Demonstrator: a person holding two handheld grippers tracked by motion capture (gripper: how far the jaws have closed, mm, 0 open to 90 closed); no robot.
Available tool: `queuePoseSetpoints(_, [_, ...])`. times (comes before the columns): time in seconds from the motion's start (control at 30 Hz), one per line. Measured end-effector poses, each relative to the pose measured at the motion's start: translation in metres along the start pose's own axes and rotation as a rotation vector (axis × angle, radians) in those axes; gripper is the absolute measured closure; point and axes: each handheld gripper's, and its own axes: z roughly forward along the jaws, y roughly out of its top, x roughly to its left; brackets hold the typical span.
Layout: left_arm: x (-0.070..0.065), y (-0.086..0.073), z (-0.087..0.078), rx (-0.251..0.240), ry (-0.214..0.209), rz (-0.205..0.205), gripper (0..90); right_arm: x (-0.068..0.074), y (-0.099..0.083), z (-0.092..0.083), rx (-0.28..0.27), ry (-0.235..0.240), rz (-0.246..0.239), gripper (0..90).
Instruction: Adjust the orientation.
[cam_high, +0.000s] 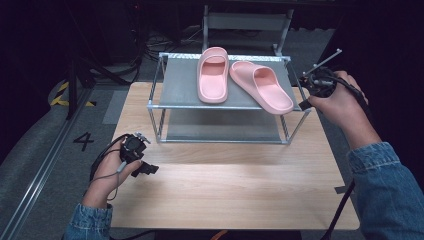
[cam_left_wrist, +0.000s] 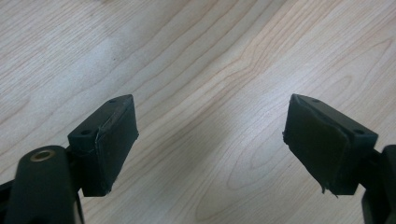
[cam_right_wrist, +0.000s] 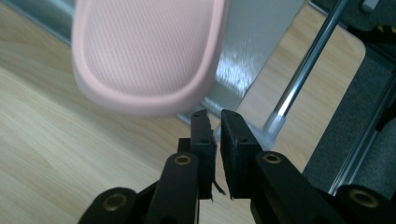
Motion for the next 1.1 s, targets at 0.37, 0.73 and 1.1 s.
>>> queuePoseSetpoints(0.37, [-0.005, 0.002, 0.005, 0.019, -0.015, 0.017, 18.2, 0.019, -0.004, 0.012, 0.01, 0.056, -0.053, 90.0])
queuePoseSetpoints(0.73, [-0.003, -0.007, 0.0, 0.004, -0.005, -0.014, 18.7, 0.05, 0.014, 0.018, 0.018, 0.115, -0.114, 90.0])
queuePoseSetpoints(1.1, [0.0, -0.014, -0.003, -0.001, 0.004, -0.032, 18.6, 0.082, 0.044, 0.029, 0.016, 0.194, -0.181, 90.0])
